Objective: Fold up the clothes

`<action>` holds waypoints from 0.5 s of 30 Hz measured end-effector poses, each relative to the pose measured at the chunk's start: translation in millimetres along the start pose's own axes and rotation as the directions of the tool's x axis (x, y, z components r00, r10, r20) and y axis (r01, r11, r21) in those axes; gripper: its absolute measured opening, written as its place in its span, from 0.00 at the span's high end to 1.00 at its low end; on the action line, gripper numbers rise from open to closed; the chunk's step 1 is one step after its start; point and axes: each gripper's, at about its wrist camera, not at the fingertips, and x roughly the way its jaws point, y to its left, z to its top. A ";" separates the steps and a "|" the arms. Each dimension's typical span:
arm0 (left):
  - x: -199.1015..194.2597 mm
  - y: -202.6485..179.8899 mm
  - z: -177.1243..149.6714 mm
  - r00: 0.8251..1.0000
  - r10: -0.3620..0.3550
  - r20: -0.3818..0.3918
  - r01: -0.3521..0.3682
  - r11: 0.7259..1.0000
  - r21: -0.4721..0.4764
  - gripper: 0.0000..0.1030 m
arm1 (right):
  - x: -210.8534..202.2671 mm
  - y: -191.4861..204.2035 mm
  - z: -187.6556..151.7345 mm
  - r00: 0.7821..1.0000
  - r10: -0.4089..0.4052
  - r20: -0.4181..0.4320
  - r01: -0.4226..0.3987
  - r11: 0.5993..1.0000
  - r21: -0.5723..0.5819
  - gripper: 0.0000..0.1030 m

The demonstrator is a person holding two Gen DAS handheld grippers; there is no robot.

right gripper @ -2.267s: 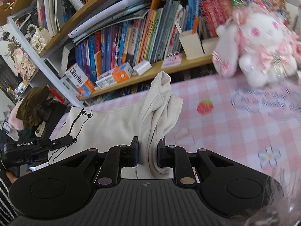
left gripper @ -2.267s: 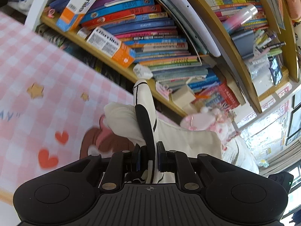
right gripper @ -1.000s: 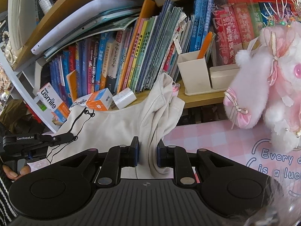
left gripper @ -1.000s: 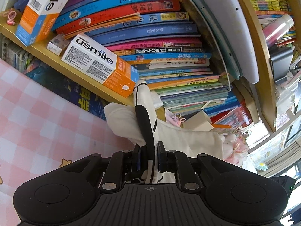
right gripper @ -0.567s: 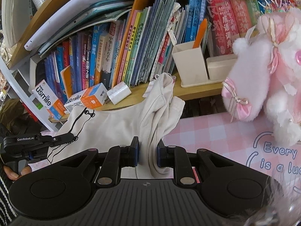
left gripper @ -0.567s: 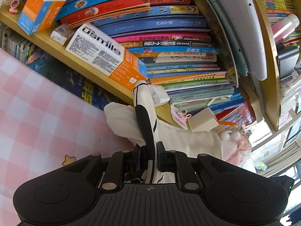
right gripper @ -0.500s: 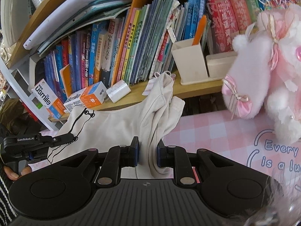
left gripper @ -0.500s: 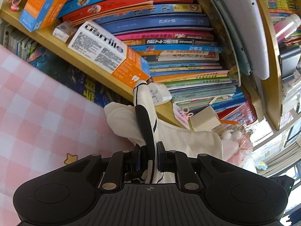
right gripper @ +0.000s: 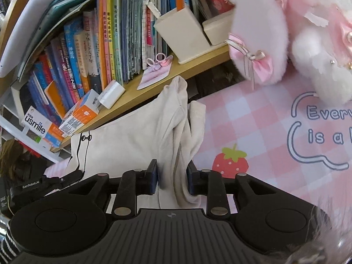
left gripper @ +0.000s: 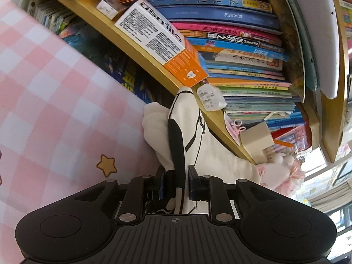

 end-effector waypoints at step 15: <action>-57.6 -47.7 -37.8 0.972 0.206 0.110 -0.224 0.957 0.184 0.44 | -42.8 18.1 -24.9 0.998 -0.064 -0.010 0.064 0.997 -0.033 0.27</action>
